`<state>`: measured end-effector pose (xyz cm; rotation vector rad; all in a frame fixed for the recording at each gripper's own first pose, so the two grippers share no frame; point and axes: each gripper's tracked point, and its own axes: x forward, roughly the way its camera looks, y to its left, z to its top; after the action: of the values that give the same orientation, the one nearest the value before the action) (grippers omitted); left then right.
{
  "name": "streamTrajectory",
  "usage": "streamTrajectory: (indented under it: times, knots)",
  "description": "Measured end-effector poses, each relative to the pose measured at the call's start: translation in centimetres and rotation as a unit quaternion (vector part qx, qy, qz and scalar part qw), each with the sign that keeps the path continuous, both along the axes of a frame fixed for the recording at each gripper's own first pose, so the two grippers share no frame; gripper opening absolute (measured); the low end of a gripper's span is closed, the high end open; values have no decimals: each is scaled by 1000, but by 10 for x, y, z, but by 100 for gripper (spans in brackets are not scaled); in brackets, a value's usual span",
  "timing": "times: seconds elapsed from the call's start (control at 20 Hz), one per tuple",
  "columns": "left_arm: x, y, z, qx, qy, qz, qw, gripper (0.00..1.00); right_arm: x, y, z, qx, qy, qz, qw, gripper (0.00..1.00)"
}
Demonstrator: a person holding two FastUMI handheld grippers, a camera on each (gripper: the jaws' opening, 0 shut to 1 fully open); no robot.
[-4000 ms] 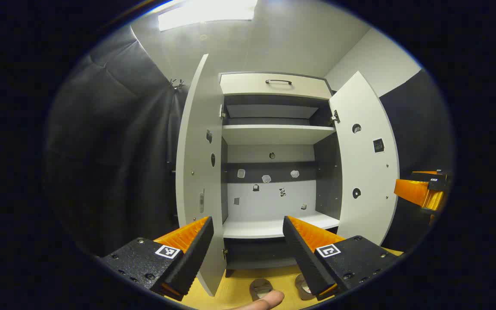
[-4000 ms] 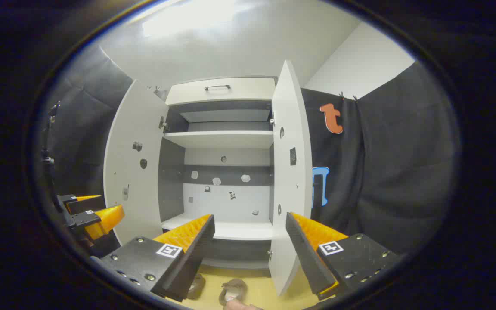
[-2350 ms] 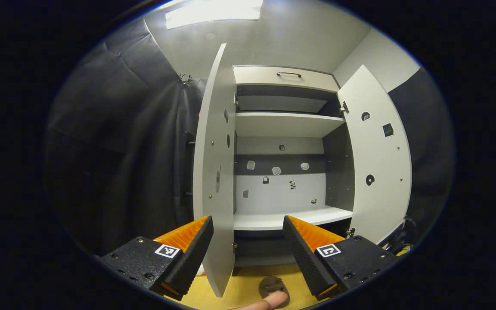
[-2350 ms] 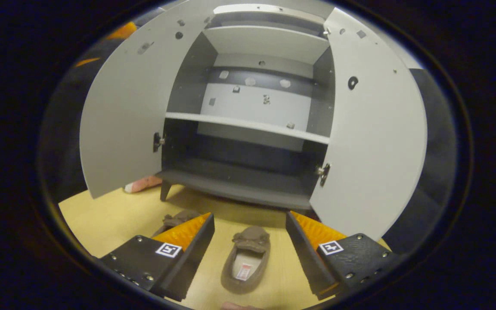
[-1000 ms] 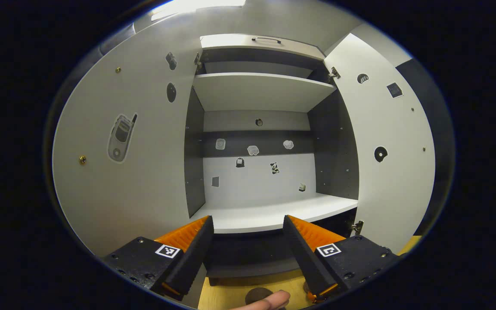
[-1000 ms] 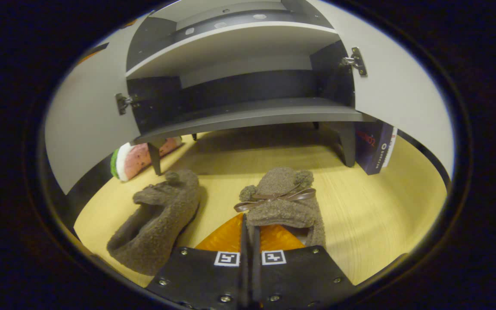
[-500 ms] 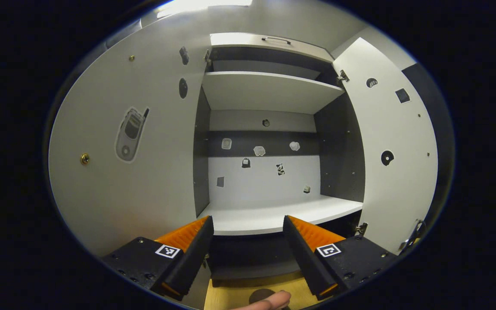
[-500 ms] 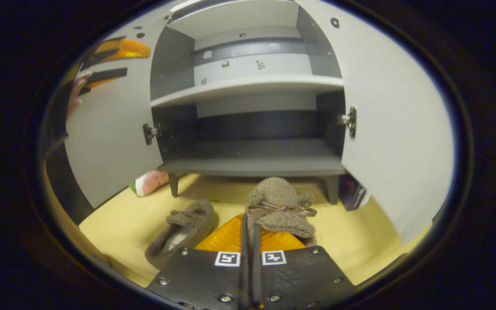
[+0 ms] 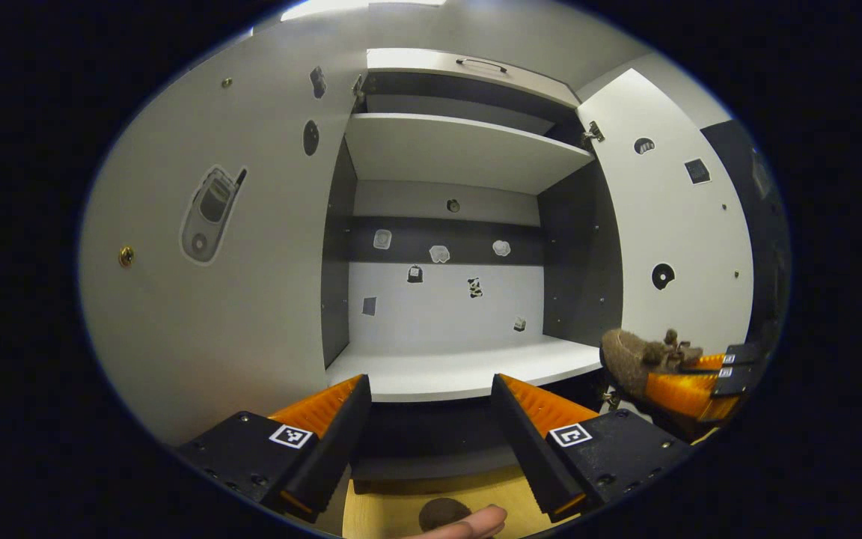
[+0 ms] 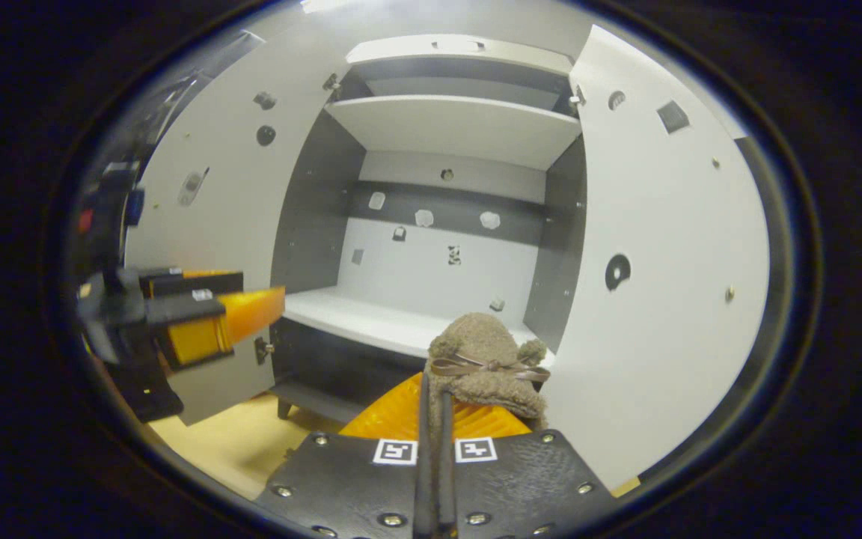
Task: Grab one shoe with the right hand and put it into the shoe cabinet, grab the other shoe with the left hand and put it into the shoe cabinet; then close the right door with the right hand and the left door with the left hand.
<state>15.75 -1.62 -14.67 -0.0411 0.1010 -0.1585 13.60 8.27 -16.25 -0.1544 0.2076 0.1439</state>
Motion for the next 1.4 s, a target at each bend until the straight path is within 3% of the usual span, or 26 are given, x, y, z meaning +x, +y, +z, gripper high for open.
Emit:
streamTrajectory:
  times: [0.3,0.55,0.7,0.95,1.2,1.4]
  knots:
    - [0,-2,-4,-1,7,4,1000,99,74,17,69,3,18,5,1000,5]
    - [-1,-1,-1,2,2,7,1000,99,139,35,92,34,25,16,999,4]
    - [1,0,-2,2,4,7,1000,99,184,17,68,10,47,-24,999,4]
    - [3,1,-4,-2,6,10,1000,99,247,11,10,-14,84,-28,996,5]
    - [6,-2,-8,2,8,4,1000,99,286,6,-33,-39,102,-38,993,6]
    - [12,-3,-14,4,15,6,1000,99,303,3,-52,-10,128,-58,990,11]
